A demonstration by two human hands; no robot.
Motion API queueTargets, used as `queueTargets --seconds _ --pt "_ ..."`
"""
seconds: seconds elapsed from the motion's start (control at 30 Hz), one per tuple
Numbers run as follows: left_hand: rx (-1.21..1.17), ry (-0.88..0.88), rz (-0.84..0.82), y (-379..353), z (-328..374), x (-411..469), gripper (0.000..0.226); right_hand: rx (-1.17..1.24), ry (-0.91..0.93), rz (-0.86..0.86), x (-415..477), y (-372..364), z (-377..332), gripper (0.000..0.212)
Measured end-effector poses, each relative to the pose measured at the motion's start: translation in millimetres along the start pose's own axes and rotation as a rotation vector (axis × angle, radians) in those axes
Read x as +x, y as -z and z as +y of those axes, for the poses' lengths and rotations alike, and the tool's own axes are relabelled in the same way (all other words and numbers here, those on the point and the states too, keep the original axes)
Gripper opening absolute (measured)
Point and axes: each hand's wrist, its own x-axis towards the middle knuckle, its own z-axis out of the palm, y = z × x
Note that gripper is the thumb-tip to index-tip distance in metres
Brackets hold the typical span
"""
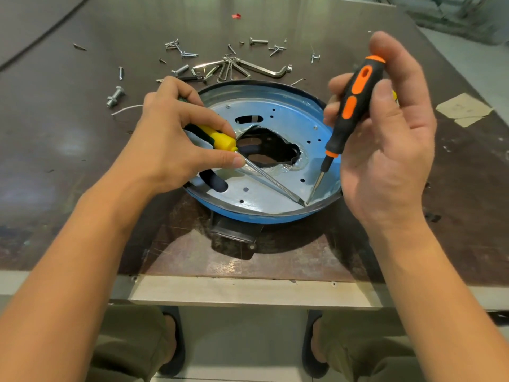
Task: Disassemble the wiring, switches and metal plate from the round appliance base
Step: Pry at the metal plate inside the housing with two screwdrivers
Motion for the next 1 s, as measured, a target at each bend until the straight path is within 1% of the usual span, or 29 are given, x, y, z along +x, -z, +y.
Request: queueTargets --seconds 0.1,0.2,0.27,0.33,0.43,0.57,0.67,0.73,0.83,0.9,1.0 --pt "-0.002 0.002 0.001 0.1 0.9 -0.1 0.043 0.040 -0.039 0.016 0.4 1.3 -0.8 0.028" --pt "0.004 0.004 -0.006 0.2 1.1 -0.2 0.040 -0.004 -0.031 0.042 1.3 -0.8 -1.1 0.022" --pt "0.002 0.006 -0.006 0.1 1.1 -0.1 0.040 -0.034 -0.020 0.028 1.6 -0.6 -1.2 0.027" --pt "0.001 0.007 -0.004 -0.1 0.9 -0.3 0.040 -0.012 -0.044 -0.006 0.9 1.9 -1.1 0.029" --pt "0.007 0.005 0.001 -0.1 0.1 0.0 0.041 0.038 -0.077 -0.001 0.7 1.7 -2.9 0.026" --pt "0.023 0.003 0.007 -0.2 -1.7 0.6 0.042 -0.025 -0.026 0.015 1.0 -1.9 -2.3 0.030" --pt "0.024 -0.004 0.008 -0.4 -2.2 0.7 0.042 -0.016 -0.034 -0.010 0.1 2.9 -0.3 0.034" --pt "0.018 -0.008 0.011 -0.4 -2.2 0.8 0.041 0.013 -0.043 -0.014 -0.4 3.6 -1.9 0.031" --pt "0.026 -0.012 0.006 -0.4 -2.2 0.9 0.039 0.017 -0.041 0.015 0.0 -0.5 -3.4 0.021" --pt "0.025 -0.012 0.004 -0.5 -2.1 0.7 0.040 -0.020 -0.025 0.024 0.7 -1.8 -1.6 0.027" --pt "0.015 -0.012 0.007 -0.6 -2.0 0.3 0.041 -0.037 -0.031 -0.019 1.1 1.5 1.5 0.032"
